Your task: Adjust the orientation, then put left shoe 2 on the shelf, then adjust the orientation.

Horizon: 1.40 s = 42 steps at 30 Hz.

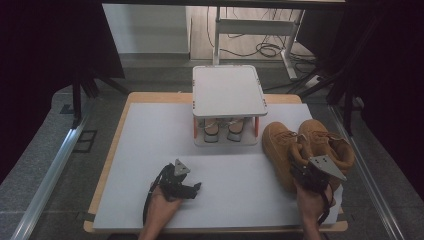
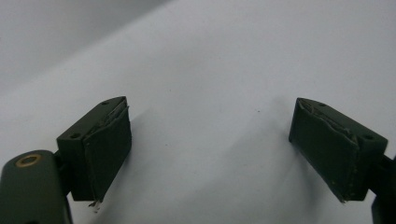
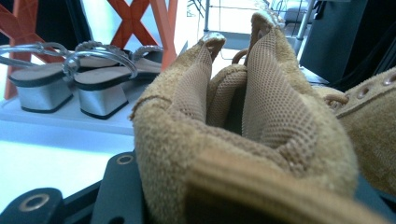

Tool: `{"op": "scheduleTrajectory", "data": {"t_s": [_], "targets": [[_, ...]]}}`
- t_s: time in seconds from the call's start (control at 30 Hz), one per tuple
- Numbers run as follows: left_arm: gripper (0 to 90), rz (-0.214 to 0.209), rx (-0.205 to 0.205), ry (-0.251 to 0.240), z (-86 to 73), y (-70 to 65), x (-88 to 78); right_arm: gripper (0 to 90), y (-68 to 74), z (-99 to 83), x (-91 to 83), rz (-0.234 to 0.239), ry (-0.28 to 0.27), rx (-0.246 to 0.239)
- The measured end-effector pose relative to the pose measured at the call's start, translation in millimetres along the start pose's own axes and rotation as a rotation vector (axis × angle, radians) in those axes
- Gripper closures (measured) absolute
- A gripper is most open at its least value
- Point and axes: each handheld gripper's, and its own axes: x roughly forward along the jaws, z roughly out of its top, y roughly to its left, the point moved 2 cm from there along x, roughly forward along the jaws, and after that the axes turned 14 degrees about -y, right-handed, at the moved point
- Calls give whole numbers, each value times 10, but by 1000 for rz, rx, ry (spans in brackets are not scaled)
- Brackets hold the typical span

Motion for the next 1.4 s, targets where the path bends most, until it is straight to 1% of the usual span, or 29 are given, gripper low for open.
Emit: {"op": "scheduleTrajectory", "data": {"t_s": [0.13,0.2,0.3,0.4,0.6,0.73,0.83,0.9,1.1,1.17,1.4], "targets": [[130,0,1,1,0,0,-1,505,29,42,-24,8,-10,4],[130,0,1,0,0,0,-1,506,45,68,-34,9,-15,0],[130,0,1,1,0,0,-1,506,55,114,-49,6,-24,7],[130,0,1,1,0,0,-1,507,45,154,-64,2,-34,16],[130,1,1,1,0,0,-1,507,25,233,-93,-7,-52,17],[130,1,1,1,0,0,-1,506,0,326,-111,-12,-77,22],[131,0,1,1,0,0,-1,506,-5,378,-117,-15,-86,15],[130,1,2,1,0,-1,-1,507,-9,413,-121,-20,-92,26],[130,0,2,2,0,0,-2,506,-24,492,-118,-18,-101,16],[131,0,1,2,0,0,-2,506,-26,542,-109,-23,-106,23],[131,0,1,2,0,0,-2,506,-30,620,-81,-23,-111,24]]}}
